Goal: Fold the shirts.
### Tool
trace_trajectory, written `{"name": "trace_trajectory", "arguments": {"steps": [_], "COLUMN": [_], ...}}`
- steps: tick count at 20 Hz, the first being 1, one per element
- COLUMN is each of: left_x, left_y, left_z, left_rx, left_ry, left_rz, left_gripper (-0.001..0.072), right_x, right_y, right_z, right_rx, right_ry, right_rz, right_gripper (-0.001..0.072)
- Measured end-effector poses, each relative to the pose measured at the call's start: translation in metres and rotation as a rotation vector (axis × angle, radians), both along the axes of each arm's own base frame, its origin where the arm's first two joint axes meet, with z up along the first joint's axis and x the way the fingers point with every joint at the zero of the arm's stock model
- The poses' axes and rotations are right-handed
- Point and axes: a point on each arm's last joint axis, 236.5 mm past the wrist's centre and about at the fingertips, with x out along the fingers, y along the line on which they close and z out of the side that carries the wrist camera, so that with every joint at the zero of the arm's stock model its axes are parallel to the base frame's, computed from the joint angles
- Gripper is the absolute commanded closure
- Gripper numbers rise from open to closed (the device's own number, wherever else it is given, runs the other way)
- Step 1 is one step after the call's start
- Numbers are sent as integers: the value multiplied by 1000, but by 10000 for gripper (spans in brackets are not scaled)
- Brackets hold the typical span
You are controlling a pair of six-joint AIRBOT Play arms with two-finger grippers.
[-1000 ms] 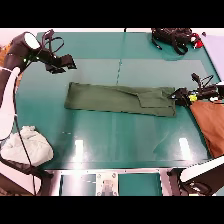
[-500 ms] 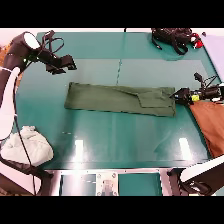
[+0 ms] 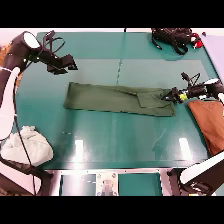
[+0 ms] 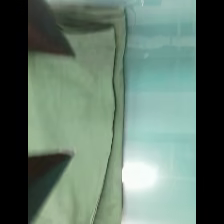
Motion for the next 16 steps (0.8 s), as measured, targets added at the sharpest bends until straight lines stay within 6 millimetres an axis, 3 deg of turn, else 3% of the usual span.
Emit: {"name": "trace_trajectory", "arguments": {"steps": [1, 3, 7, 10, 13, 15, 16], "left_x": [-1, -3, -17, -37, -66, -88, -94], "left_y": [-3, -15, -74, -158, -257, -310, -327], "left_z": [1, 3, -12, -41, -74, -92, -98], "left_rx": [-10, -26, -42, -71, -147, -200, -218], "left_ry": [0, -9, 6, 16, -2, -15, -25], "left_rz": [-10, -45, -171, -296, -402, -439, -444], "left_gripper": [687, 687, 687, 687, 687, 687, 687], "right_x": [1, 3, 15, 14, 6, 0, -4], "right_y": [1, 1, 3, 14, 36, 54, 64], "right_z": [2, 12, 72, 132, 192, 224, 237], "right_rx": [-6, -22, -35, -46, -65, -77, -76], "right_ry": [-4, -15, -100, -168, -234, -267, -279], "right_rz": [6, 19, 34, 81, 140, 178, 200], "right_gripper": [686, 686, 686, 686, 686, 686, 686]}}
